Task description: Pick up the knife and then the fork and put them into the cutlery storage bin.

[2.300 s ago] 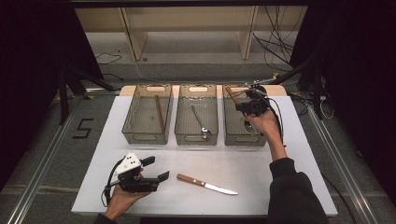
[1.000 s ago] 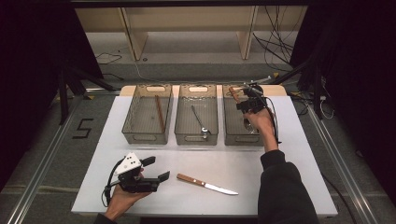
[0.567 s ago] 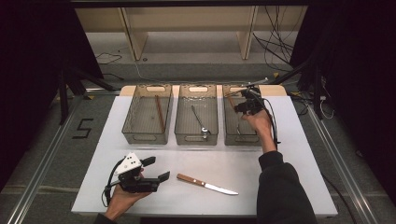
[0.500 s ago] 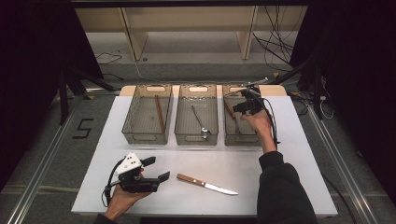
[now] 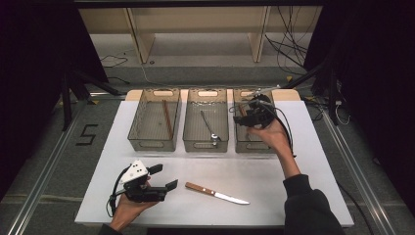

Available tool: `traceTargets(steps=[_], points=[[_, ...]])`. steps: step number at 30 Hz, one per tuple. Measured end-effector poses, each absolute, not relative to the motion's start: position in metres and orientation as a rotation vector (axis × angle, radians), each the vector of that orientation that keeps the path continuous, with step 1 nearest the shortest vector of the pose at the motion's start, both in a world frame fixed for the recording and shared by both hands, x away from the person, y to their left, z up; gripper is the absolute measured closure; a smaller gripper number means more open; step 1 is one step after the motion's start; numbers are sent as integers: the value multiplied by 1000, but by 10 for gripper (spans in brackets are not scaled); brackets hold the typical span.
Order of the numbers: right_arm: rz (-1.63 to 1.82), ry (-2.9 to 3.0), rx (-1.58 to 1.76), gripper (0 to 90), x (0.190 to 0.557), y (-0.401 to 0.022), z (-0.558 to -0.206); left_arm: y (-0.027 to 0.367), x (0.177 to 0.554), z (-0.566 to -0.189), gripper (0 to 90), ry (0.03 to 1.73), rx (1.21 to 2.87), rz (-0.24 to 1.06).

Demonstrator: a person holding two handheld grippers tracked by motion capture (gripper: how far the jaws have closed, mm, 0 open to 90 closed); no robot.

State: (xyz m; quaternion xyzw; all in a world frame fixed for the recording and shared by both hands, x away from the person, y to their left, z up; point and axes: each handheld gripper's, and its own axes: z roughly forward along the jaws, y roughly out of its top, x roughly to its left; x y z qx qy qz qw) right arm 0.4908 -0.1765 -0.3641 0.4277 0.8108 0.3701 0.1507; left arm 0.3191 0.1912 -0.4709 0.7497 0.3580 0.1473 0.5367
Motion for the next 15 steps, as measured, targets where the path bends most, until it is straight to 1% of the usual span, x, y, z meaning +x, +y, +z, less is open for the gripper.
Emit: traceTargets(steps=[7,15], points=[[1171,2440,1038,335,440,-162,-362,192,319,-471,162,853,1778,353],[1176,2597,855,318,393,-138,-381,192,318,-471,162,855,1775,355]])
